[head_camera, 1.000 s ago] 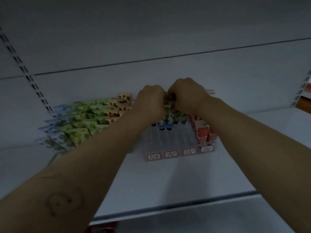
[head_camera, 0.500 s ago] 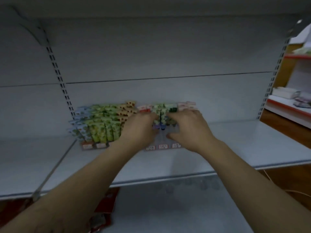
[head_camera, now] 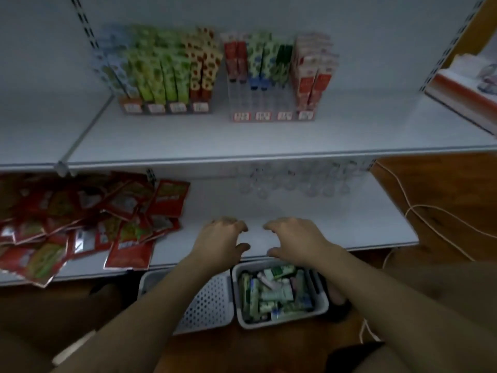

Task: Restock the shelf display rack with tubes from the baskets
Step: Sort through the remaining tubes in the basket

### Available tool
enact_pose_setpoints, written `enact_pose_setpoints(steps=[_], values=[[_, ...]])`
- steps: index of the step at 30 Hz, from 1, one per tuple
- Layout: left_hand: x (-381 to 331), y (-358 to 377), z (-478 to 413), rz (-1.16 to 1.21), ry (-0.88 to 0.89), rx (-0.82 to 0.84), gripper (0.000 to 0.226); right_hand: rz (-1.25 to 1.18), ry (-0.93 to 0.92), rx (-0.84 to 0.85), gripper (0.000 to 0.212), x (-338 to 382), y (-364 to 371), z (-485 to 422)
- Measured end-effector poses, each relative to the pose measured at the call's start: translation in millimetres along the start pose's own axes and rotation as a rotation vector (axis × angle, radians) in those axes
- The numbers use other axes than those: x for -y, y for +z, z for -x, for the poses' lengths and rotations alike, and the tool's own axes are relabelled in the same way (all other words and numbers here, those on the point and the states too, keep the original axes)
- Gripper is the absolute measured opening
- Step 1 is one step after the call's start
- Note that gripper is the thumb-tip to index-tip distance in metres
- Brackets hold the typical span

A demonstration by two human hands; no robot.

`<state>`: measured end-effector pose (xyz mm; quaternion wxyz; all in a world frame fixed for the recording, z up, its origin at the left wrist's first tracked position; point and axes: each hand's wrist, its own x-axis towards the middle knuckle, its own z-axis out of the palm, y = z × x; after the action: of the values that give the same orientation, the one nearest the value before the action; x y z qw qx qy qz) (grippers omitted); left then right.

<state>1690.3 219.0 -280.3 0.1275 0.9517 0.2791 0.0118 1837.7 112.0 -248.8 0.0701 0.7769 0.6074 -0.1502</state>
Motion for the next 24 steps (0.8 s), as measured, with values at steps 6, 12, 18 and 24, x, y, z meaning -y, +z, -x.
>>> enact_pose_setpoints(steps=[6, 12, 18, 24], values=[[19, 80, 21, 0.063, -0.137, 0.237, 0.035, -0.127, 0.151, 0.312, 0.04, -9, 74, -24], [24, 131, 25, 0.07, -0.149, 0.402, 0.017, -0.284, 0.256, 0.513, 0.048, -4, 154, -24], [3, 162, 16, -0.156, 0.049, 0.472, 0.027, -0.235, 0.225, 0.474, 0.034, 0, 177, -47], [-1, 194, 16, -0.332, 0.217, 0.515, 0.034, -0.122, 0.248, 0.457, 0.033, -11, 192, -62]])
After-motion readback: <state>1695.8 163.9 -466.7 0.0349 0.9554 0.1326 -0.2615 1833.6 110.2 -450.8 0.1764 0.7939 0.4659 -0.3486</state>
